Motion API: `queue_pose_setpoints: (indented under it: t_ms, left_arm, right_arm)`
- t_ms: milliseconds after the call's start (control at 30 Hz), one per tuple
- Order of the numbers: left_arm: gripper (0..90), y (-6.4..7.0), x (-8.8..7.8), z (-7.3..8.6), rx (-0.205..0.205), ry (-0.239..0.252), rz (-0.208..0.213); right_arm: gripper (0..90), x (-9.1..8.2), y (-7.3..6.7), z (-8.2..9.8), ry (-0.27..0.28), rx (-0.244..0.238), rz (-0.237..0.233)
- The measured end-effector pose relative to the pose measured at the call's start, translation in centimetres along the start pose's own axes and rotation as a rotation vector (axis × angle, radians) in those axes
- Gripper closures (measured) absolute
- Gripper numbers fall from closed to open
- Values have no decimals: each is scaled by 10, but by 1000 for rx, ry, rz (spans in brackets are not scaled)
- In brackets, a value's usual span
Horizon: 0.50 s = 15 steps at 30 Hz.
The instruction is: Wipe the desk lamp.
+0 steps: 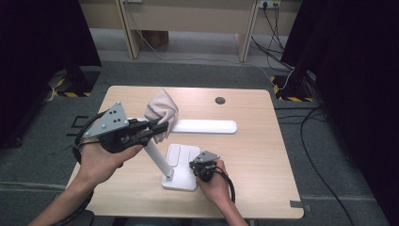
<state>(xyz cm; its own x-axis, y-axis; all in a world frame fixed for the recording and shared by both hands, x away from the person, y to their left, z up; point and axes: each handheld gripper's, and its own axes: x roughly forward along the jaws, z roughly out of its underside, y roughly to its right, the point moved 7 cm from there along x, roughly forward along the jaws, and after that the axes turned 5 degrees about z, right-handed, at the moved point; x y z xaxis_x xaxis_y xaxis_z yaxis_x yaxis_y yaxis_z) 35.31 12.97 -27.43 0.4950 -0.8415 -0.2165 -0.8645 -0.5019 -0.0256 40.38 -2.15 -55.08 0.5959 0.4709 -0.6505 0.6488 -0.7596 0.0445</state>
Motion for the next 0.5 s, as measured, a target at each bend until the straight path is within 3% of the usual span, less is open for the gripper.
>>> queue_pose_setpoints:
  t_ms: [500]
  left_arm:
    - [824,4,7,-2,7,0,12]
  right_arm:
    - [900,0,0,0,1,-4,-1]
